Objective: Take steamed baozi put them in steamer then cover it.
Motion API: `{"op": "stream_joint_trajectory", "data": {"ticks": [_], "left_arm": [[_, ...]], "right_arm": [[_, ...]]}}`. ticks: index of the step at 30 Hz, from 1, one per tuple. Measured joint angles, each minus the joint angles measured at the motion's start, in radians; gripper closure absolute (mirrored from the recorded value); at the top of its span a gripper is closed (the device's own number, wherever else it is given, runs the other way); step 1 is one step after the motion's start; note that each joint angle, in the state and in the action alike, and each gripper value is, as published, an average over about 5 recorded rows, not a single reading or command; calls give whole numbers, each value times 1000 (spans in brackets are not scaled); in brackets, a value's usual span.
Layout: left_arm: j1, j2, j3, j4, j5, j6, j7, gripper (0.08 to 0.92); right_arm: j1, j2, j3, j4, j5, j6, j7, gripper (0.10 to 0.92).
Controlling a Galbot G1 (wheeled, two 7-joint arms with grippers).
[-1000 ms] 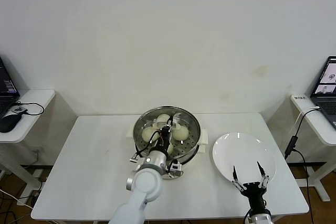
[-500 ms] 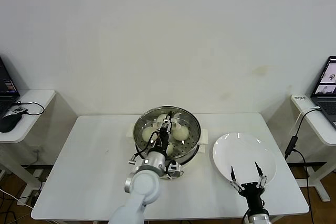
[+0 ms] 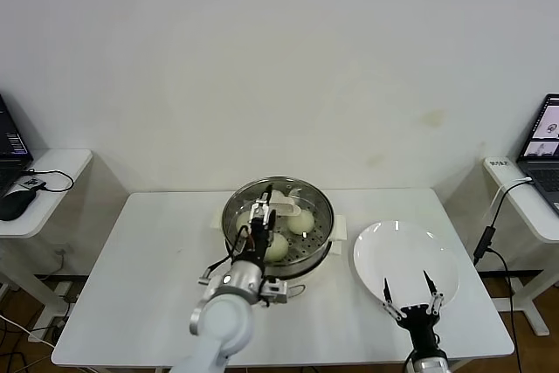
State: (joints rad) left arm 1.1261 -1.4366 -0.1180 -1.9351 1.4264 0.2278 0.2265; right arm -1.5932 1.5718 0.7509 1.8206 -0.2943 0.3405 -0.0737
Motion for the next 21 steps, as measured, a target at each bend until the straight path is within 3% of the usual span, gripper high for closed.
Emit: {"op": "stream_joint_trajectory", "data": {"ticks": [12, 21], "left_arm": [[264, 128, -200, -219, -448, -44, -125, 177], [478, 169, -390, -236, -1037, -167, -258, 177]], "right_arm": [[-24, -4, -7, 14, 13, -3, -3, 202], [-53, -27, -23, 35, 59, -20, -19, 202]]}}
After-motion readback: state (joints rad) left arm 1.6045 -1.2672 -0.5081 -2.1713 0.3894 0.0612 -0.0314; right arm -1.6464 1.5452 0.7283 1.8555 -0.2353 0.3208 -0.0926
